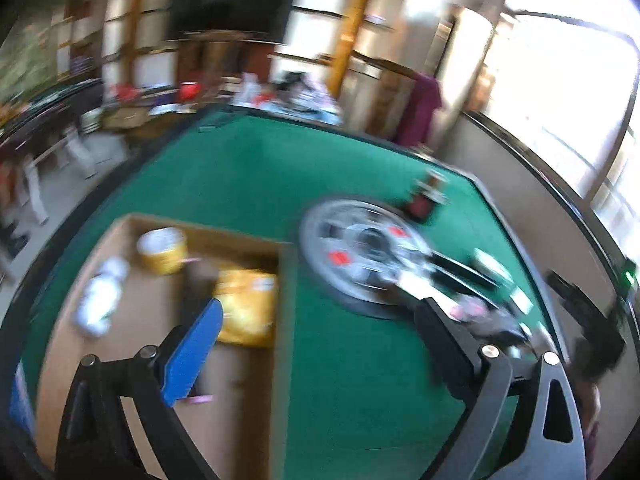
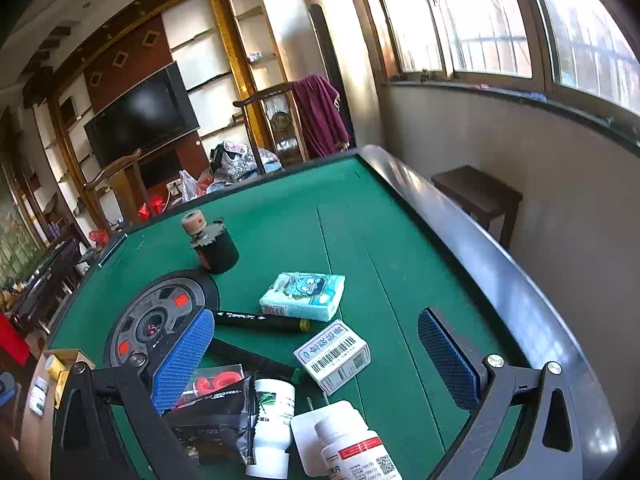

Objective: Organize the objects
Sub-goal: 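Grasp the white-and-red glue box with the left gripper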

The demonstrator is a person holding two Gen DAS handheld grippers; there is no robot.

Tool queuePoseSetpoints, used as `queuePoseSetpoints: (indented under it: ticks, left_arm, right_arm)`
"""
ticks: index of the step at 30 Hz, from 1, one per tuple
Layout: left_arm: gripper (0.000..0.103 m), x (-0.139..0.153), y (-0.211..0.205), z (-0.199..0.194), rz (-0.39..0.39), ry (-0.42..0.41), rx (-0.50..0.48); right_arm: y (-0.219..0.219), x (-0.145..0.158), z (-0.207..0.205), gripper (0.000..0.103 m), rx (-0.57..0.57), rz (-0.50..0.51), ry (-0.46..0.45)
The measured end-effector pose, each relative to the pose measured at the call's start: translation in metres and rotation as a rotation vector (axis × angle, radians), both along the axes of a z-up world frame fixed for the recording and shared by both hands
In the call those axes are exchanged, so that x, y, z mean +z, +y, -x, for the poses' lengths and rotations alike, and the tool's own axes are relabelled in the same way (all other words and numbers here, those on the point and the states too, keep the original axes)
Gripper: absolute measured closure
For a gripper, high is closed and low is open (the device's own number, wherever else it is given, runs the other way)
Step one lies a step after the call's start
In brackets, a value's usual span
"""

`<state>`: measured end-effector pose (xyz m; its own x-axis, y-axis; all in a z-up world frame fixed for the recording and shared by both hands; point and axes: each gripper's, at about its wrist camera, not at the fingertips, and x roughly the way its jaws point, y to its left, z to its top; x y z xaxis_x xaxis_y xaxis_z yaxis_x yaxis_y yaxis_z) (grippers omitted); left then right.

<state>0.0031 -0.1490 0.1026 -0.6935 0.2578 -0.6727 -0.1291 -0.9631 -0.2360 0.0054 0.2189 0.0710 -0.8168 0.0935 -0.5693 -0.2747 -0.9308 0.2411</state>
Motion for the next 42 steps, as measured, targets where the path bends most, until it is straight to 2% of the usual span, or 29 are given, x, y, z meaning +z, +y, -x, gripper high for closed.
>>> queuePoseSetpoints:
  ticks: [6, 8, 11, 13, 15, 17, 19, 23, 26, 28, 31, 34, 37, 39, 40, 42]
  left_arm:
    - [0.007, -0.029, 0.083, 0.032, 0.050, -0.087, -0.204]
    - [0.007, -0.036, 0.095, 0.049, 0.059, -0.109, -0.195]
    - [0.007, -0.038, 0.108, 0.081, 0.029, -0.118, -0.145]
    - [0.007, -0.041, 0.126, 0.101, 0.082, -0.106, -0.169]
    - [0.007, -0.051, 0.151, 0.119, 0.194, -0.122, -0.229]
    - [0.007, -0.067, 0.177, 0.134, 0.325, -0.175, -0.320]
    - [0.007, -0.081, 0.188, 0.142, 0.366, -0.258, -0.403]
    - [0.007, -0.097, 0.184, 0.136, 0.321, -0.385, -0.507]
    - [0.007, -0.098, 0.166, 0.118, 0.277, -0.420, -0.552]
    - [0.008, -0.096, 0.150, 0.104, 0.222, -0.456, -0.577]
    - [0.007, -0.087, 0.125, 0.083, 0.178, -0.449, -0.544]
    - [0.007, -0.075, 0.101, 0.076, 0.166, -0.381, -0.368]
    - [0.007, -0.065, 0.091, 0.077, 0.061, -0.305, -0.247]
    - [0.007, -0.066, 0.094, 0.083, 0.001, -0.296, -0.182]
    - [0.007, -0.068, 0.102, 0.087, -0.004, -0.309, -0.170]
    - [0.007, -0.076, 0.120, 0.092, 0.050, -0.323, -0.139]
  right_arm:
    - [0.013, -0.009, 0.002, 0.000, -0.007, 0.081, -0.029]
    - [0.016, -0.011, 0.002, 0.000, -0.015, 0.094, -0.035]
    - [0.018, -0.014, 0.004, 0.000, -0.013, 0.119, -0.045]
    - [0.018, -0.015, 0.005, 0.000, -0.009, 0.125, -0.048]
    - [0.017, -0.015, 0.006, 0.000, -0.009, 0.125, -0.050]
    - [0.018, -0.015, 0.006, 0.000, -0.013, 0.125, -0.051]
    - [0.020, -0.017, 0.007, 0.000, -0.010, 0.137, -0.053]
    - [0.023, -0.017, 0.008, 0.000, -0.018, 0.148, -0.059]
    - [0.024, -0.020, 0.009, 0.000, -0.024, 0.157, -0.076]
    - [0.024, -0.022, 0.011, 0.000, -0.020, 0.164, -0.087]
    - [0.022, -0.023, 0.009, 0.000, -0.020, 0.158, -0.088]
    - [0.021, -0.023, 0.009, 0.000, -0.022, 0.154, -0.088]
    - [0.018, -0.023, 0.009, 0.000, -0.016, 0.149, -0.095]
    - [0.015, -0.023, 0.008, 0.000, -0.012, 0.132, -0.100]
    - [0.014, -0.023, 0.008, 0.000, -0.013, 0.121, -0.101]
    - [0.011, -0.021, 0.007, 0.000, -0.011, 0.102, -0.097]
